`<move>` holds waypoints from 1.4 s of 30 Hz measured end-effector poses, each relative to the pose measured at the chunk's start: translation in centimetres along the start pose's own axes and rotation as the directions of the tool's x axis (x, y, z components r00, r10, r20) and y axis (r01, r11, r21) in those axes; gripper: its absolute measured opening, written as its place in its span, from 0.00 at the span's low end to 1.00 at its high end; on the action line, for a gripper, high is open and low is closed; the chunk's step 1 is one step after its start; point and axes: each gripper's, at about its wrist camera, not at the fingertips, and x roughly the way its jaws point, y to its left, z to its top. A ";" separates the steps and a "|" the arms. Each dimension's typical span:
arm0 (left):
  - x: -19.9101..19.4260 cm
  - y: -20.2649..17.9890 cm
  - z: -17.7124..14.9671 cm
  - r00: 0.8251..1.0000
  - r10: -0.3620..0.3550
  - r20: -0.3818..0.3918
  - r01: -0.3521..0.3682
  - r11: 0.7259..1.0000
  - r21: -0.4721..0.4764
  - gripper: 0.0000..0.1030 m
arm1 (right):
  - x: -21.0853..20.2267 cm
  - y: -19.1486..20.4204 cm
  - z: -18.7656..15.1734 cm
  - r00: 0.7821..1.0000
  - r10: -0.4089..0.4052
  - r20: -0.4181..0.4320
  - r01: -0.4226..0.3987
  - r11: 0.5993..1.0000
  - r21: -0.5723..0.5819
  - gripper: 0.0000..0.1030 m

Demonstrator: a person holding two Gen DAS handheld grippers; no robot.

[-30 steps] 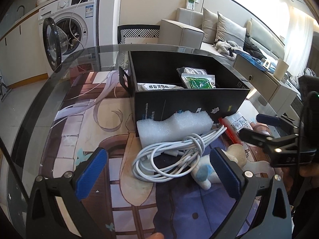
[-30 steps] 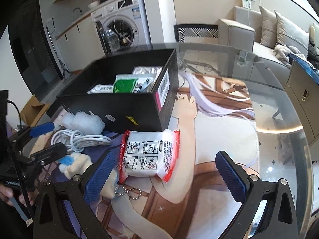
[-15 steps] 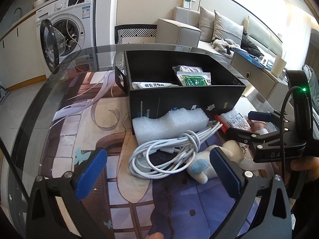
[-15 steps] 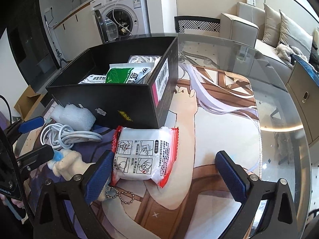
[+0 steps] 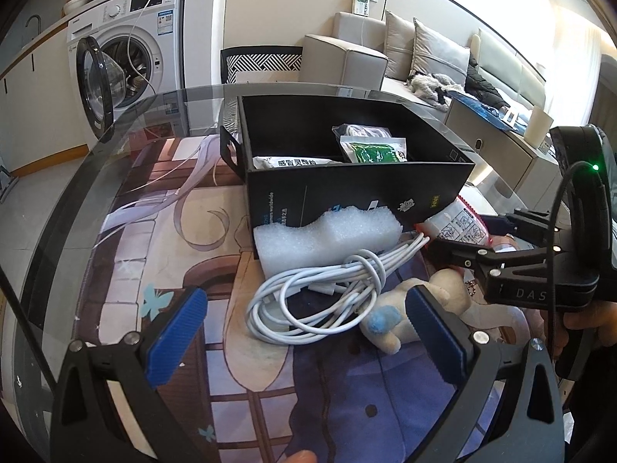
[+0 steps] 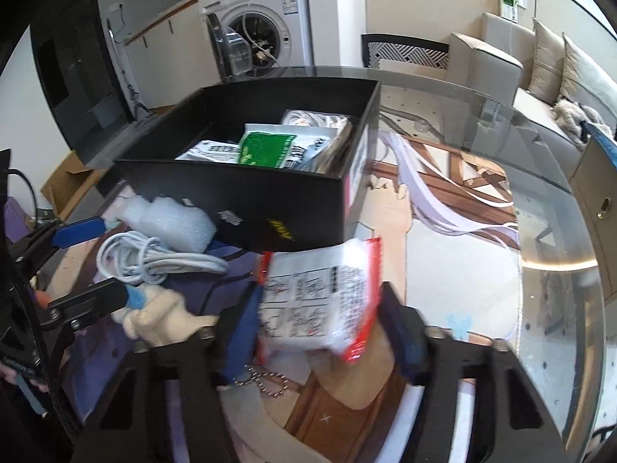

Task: Organize soft objects
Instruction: 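Grasp the red-and-white medicine packet on the mat with the right tool, then grasp the white plush toy with the left tool while the right holds the red-and-white packet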

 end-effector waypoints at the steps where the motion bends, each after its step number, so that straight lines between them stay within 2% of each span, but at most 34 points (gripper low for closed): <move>1: 0.0 0.0 0.0 1.000 -0.001 0.001 0.001 1.000 0.000 1.00 | -0.2 0.0 -0.2 1.000 0.009 0.000 -0.009 1.000 0.000 0.51; 8: -0.2 0.1 -0.2 1.000 -0.004 -0.001 0.004 1.000 0.001 1.00 | -1.1 0.9 -1.6 0.998 0.069 -0.007 -0.069 0.997 -0.045 0.49; 29: -2.2 0.5 -2.8 1.000 -0.023 -0.001 0.023 0.999 -0.028 1.00 | -3.4 5.5 -5.4 0.985 0.171 -0.001 -0.170 0.981 -0.090 0.49; 35: -3.1 0.4 -3.1 0.997 -0.076 0.006 0.077 0.996 -0.048 1.00 | -4.0 5.8 -5.7 0.990 0.136 0.024 -0.133 0.986 -0.102 0.49; 39: -3.2 -0.6 -3.3 0.995 -0.098 -0.004 0.098 0.995 -0.032 1.00 | -4.9 5.1 -5.9 0.997 0.061 0.056 -0.056 0.995 -0.087 0.49; 42: -2.7 -1.5 -3.3 0.995 -0.102 -0.020 0.102 0.995 -0.015 1.00 | -5.3 4.4 -6.0 0.997 0.042 0.070 -0.037 0.997 -0.069 0.49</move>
